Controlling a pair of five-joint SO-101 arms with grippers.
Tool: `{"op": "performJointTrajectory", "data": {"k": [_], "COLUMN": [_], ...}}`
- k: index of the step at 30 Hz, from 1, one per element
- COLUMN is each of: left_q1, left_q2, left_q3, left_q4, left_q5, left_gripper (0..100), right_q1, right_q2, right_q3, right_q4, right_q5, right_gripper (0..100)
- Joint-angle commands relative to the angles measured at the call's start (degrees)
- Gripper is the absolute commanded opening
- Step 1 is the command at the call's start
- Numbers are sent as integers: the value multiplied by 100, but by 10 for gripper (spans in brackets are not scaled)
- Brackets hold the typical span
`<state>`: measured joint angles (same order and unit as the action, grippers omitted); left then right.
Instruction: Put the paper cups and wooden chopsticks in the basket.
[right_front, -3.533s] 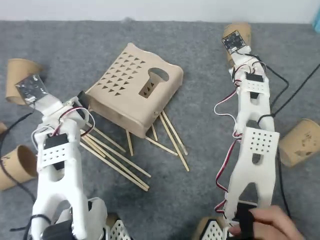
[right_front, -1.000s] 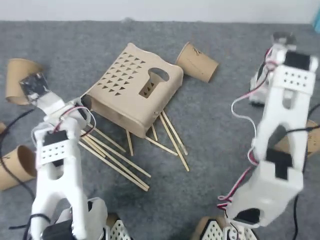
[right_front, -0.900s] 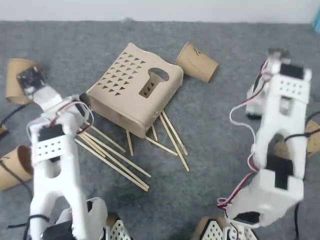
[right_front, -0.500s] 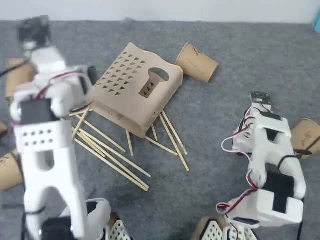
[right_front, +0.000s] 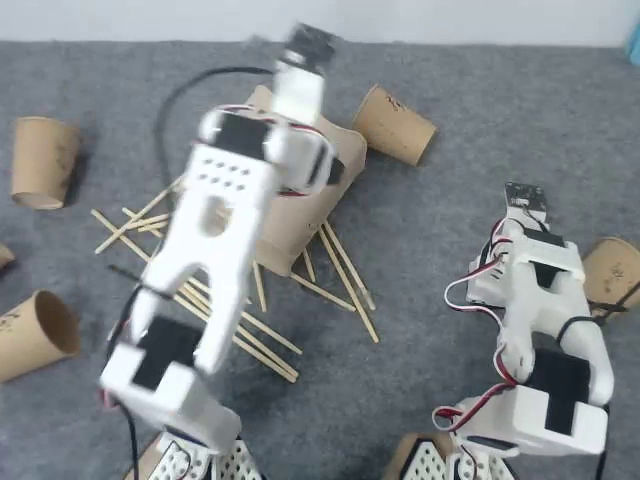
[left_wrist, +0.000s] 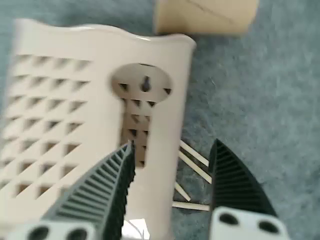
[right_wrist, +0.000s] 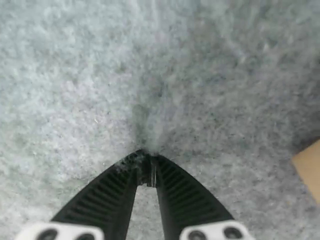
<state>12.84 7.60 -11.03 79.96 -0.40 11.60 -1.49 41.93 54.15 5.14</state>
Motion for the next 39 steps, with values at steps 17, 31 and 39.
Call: {"op": "performJointTrajectory", "data": {"k": [17,31,39], "left_q1": [176,114,-35], "left_q2": [2303,3877,3903], "left_q3": [-1059,-2492,-2949], "left_q4": [-2154,-2057,-2224], "left_q5": [-545,-299,-44], "left_gripper": [234,209,17], "right_q1": [57,-66,-66], "right_q2": [-268,-268,-268], "right_q3": [-26,-35,-35], "right_q4": [-136,-136,-136], "right_q5": [70,334,334], "right_gripper": [8,8,8]}}
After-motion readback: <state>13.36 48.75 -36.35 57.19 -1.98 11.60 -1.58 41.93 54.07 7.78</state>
